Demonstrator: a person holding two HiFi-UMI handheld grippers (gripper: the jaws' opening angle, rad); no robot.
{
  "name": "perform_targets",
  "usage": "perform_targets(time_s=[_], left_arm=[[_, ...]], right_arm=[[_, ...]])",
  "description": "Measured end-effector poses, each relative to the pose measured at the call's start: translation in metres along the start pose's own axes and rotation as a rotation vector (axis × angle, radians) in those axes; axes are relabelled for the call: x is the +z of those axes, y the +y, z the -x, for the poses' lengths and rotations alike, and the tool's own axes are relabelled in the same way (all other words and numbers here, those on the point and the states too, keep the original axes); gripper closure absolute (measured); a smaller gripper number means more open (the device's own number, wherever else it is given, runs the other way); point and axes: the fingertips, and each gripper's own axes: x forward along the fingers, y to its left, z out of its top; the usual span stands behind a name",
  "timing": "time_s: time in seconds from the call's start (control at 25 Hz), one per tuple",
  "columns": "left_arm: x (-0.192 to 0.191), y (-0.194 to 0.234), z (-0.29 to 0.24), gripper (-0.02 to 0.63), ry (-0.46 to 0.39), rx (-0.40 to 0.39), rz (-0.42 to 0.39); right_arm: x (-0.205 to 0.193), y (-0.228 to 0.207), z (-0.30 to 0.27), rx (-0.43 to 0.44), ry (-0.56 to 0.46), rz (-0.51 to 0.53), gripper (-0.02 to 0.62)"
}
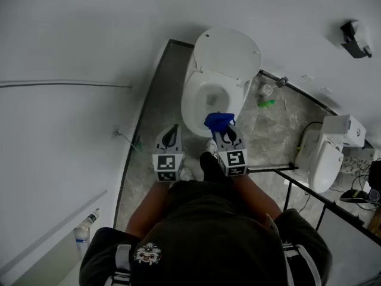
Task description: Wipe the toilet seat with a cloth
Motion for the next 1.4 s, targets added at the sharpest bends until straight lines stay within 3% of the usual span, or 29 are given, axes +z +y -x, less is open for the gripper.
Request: perform_targets(time_s=[0.24, 0.4, 0.52, 0.96, 1.12, 1.4], left_arm=[[0.008, 0.001, -0.067, 0.595, 0.034, -0.029, 0.053], [0.013, 0.011, -0.104, 0.595, 0.050, -0.067, 0.177], [0.008, 0.021, -0.135, 0.595, 0.073, -0.078, 0.215], [-0.020, 0.057, -0.263, 0.595, 0.179, -0.171, 0.135], [-0.046, 0.060, -0.294, 0.595, 0.229, -0.213, 0.110], [-0.100, 0.067, -0.343, 0.595, 0.335, -0.278, 0.071]], right_arm=[[0.004, -0.036, -0.051, 0.048, 0.023, 0.023, 0.512], [-0.006, -0.052, -0.081, 0.043, 0.058, 0.009, 0.512], [-0.013, -0.067, -0.110, 0.018, 0.095, -0.015, 0.512], [-0.060, -0.109, -0.229, -0.114, 0.206, -0.166, 0.512], [-0.086, -0.123, -0.266, -0.168, 0.244, -0.221, 0.512], [-0.139, -0.130, -0.325, -0.198, 0.287, -0.227, 0.512]])
